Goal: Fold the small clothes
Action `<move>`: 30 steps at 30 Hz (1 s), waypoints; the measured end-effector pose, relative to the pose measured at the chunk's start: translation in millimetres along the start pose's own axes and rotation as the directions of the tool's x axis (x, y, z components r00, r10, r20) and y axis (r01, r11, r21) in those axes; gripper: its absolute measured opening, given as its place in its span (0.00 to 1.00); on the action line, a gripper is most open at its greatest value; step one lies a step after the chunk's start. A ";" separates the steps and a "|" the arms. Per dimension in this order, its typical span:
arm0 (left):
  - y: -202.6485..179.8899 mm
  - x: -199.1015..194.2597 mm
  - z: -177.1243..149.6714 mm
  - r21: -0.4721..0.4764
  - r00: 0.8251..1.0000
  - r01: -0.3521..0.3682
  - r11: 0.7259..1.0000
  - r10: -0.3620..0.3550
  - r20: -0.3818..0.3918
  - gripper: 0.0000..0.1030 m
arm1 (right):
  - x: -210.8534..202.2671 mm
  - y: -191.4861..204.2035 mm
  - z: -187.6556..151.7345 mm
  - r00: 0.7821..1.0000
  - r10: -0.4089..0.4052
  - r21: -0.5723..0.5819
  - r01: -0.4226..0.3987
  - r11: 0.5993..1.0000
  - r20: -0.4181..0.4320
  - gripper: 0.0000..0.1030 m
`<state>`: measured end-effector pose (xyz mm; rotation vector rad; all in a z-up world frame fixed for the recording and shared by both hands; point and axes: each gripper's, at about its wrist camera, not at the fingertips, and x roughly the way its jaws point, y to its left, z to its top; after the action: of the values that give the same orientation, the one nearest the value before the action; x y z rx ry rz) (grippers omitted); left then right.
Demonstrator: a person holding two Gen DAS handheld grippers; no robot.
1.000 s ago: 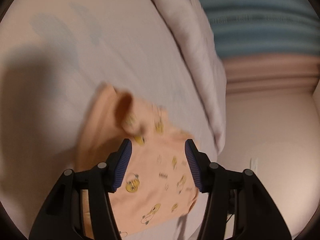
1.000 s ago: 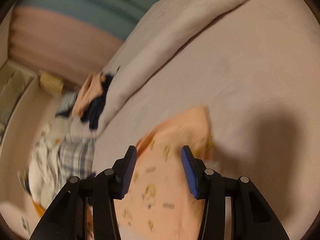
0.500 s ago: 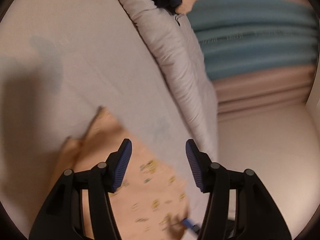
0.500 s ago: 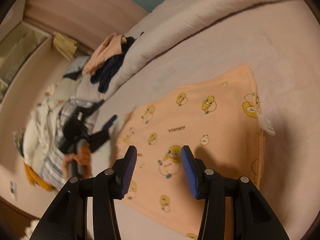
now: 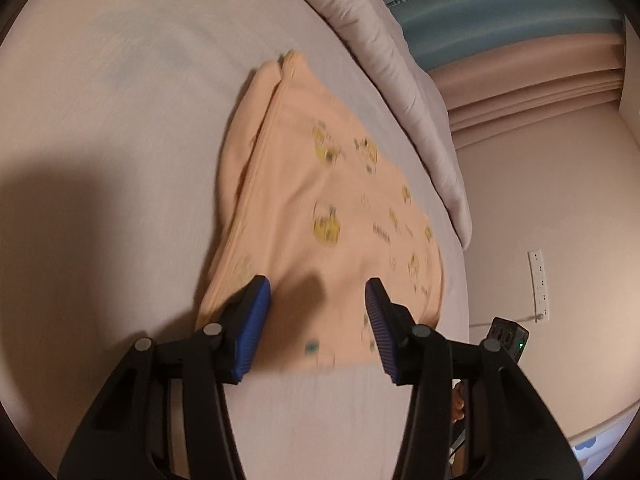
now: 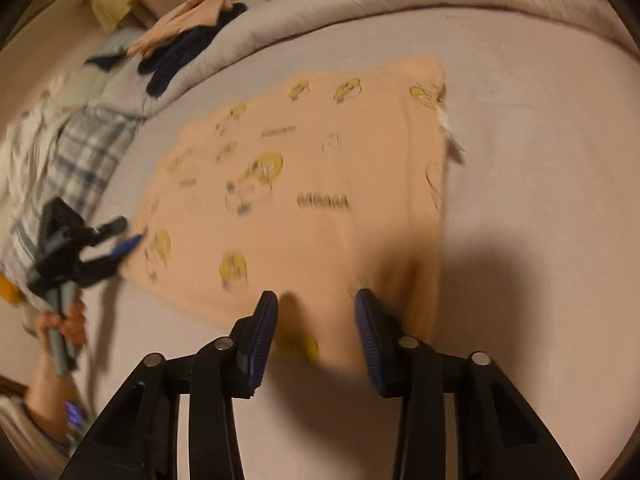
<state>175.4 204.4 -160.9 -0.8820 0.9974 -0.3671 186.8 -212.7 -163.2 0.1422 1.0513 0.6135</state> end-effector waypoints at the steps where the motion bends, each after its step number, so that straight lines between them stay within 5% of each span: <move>1: 0.5 0.3 -1.8 -0.005 1.000 0.000 1.000 0.000 -0.003 0.48 | -2.4 1.0 -3.1 1.000 -0.007 -0.003 0.007 1.000 -0.009 0.37; 6: -1.0 -16.3 -19.8 -0.026 1.000 -0.011 1.000 0.011 0.002 0.48 | -10.7 3.8 -10.2 0.999 -0.016 0.025 0.016 1.000 -0.037 0.38; 14: -10.8 -44.1 -57.8 -0.031 0.996 -0.071 0.997 0.073 0.051 0.58 | -24.5 20.6 -33.3 0.997 0.078 0.057 -0.078 0.995 -0.002 0.45; 30: -29.6 -71.9 -122.8 0.006 0.990 -0.078 0.997 0.077 0.122 0.64 | -30.5 55.0 -47.8 0.990 0.137 0.041 -0.136 0.990 -0.028 0.49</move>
<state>37.4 174.1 -126.8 -0.8433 0.9131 -0.2499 113.5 -192.1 -142.2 0.2411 1.0899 0.7212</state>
